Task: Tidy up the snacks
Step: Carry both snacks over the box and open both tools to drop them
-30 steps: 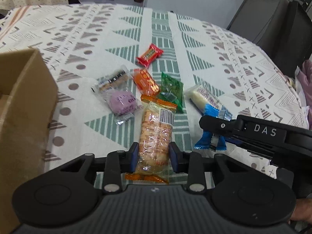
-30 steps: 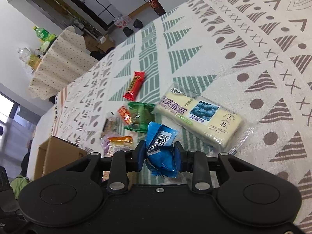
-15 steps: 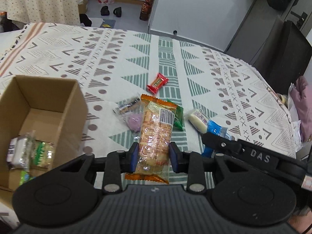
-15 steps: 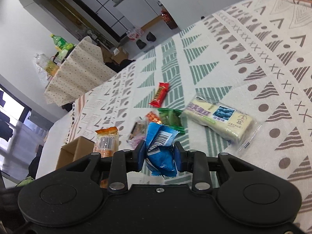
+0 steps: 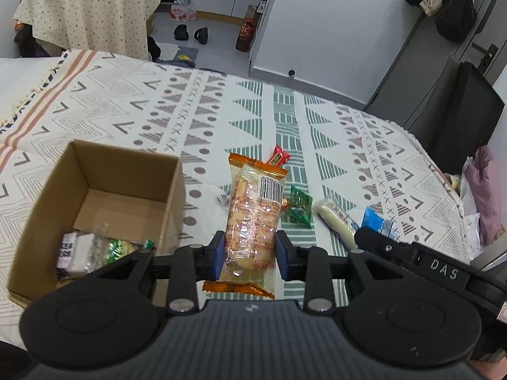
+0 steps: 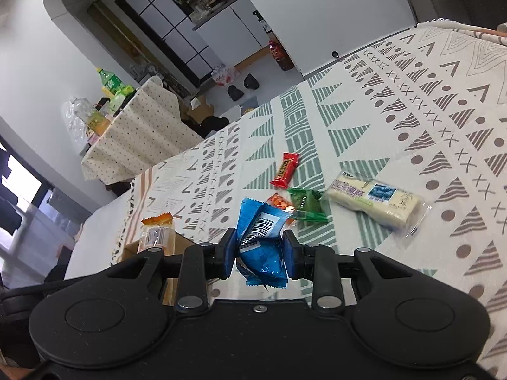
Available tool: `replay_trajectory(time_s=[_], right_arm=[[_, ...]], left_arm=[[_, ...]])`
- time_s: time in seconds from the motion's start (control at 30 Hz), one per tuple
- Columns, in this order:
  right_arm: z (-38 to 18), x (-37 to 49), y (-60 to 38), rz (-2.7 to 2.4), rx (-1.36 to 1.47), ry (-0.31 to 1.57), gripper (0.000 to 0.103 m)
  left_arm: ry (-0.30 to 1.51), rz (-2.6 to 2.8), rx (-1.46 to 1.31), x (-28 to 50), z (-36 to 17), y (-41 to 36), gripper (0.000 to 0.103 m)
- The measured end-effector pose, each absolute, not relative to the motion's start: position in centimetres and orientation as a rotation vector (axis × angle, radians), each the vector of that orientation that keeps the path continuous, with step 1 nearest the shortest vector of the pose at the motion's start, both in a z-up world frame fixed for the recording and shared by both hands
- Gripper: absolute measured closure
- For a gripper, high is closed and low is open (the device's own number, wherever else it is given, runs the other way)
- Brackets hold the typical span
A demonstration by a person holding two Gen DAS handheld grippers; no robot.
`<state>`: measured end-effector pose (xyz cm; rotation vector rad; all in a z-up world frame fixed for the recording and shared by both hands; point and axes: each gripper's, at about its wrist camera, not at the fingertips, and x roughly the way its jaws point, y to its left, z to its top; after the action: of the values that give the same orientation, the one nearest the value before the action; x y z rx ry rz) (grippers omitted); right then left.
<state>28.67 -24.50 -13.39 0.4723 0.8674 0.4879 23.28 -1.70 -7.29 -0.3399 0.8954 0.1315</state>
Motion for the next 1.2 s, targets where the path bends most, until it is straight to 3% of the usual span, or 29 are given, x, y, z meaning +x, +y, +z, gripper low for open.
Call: replay_trajectory(time_s=[0.5, 1.2], right_arm=[[-8.7, 26.0, -20.2, 0.513, 0.443, 0.806, 0.073], [-8.6, 23.7, -10.7, 0.604, 0.363, 0.874, 0.073]], left_arm=[[0.846, 0.129, -0.402, 20.3, -4.4, 3.3, 0.071], [0.909, 0.204, -0.508, 16.8, -6.1, 11.6, 0.071]])
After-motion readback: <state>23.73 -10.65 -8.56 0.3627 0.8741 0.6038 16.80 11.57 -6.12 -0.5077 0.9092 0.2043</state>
